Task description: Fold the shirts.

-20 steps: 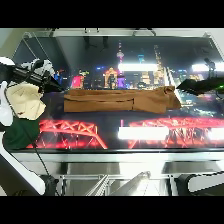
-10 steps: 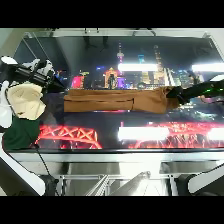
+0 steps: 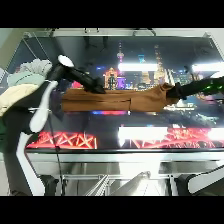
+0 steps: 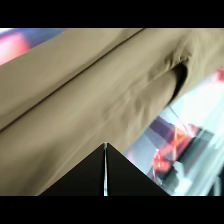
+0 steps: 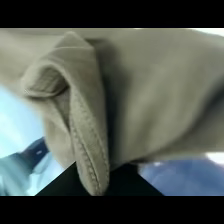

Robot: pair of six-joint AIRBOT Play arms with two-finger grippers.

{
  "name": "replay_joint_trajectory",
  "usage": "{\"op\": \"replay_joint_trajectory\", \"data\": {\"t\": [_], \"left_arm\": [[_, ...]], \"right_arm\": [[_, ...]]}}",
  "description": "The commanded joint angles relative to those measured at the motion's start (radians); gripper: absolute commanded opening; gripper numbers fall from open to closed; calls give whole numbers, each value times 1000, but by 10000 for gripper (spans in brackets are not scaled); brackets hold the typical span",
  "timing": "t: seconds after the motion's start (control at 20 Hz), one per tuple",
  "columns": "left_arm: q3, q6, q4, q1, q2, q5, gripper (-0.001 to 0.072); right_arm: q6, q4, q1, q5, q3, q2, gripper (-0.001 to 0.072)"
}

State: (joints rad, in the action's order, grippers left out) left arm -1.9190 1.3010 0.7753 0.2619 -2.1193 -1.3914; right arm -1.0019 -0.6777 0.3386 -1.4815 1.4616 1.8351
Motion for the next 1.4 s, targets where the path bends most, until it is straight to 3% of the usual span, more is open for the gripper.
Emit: {"op": "replay_joint_trajectory", "data": {"t": [0.0, 0.25, 0.4, 0.6, 0.75, 0.95, 1.1, 1.15, 1.2, 1.25, 1.3, 1.35], "left_arm": [[-42, 34, 19, 167, -97, 72, 0], [-166, 122, -10, 237, -208, 76, 0], [-111, 99, -222, 240, -208, 138, 1], [-111, 8, -504, 154, -128, 64, 0], [-111, -56, -603, 3, 21, -67, 0], [-111, -100, -618, -252, 241, -140, 15], [-111, -112, -618, -377, 344, -183, 19], [-110, -112, -618, -400, 364, -193, 19], [-109, -112, -618, -410, 378, -197, 19], [-109, -112, -618, -417, 391, -201, 19], [-109, -112, -618, -416, 399, -211, 19], [-109, -115, -619, -416, 401, -228, 19]], "right_arm": [[-19, 137, 39, -123, 14, -100, 24], [-51, 211, 20, -139, 17, -235, 24], [-86, 211, -28, -139, 17, -249, 24], [-142, 212, -160, -98, 17, -253, 24], [-179, 210, -326, 84, 17, -253, 25], [-207, 204, -617, 467, 17, -219, 24], [-307, 72, -834, 718, 26, -110, 38], [-314, 52, -894, 762, 42, -50, 301], [-303, 75, -937, 766, 68, 1, 496], [-265, 112, -973, 754, 98, 35, 432], [-201, 142, -994, 734, 117, 40, 226], [-176, 147, -998, 704, 129, 24, 190]]}}
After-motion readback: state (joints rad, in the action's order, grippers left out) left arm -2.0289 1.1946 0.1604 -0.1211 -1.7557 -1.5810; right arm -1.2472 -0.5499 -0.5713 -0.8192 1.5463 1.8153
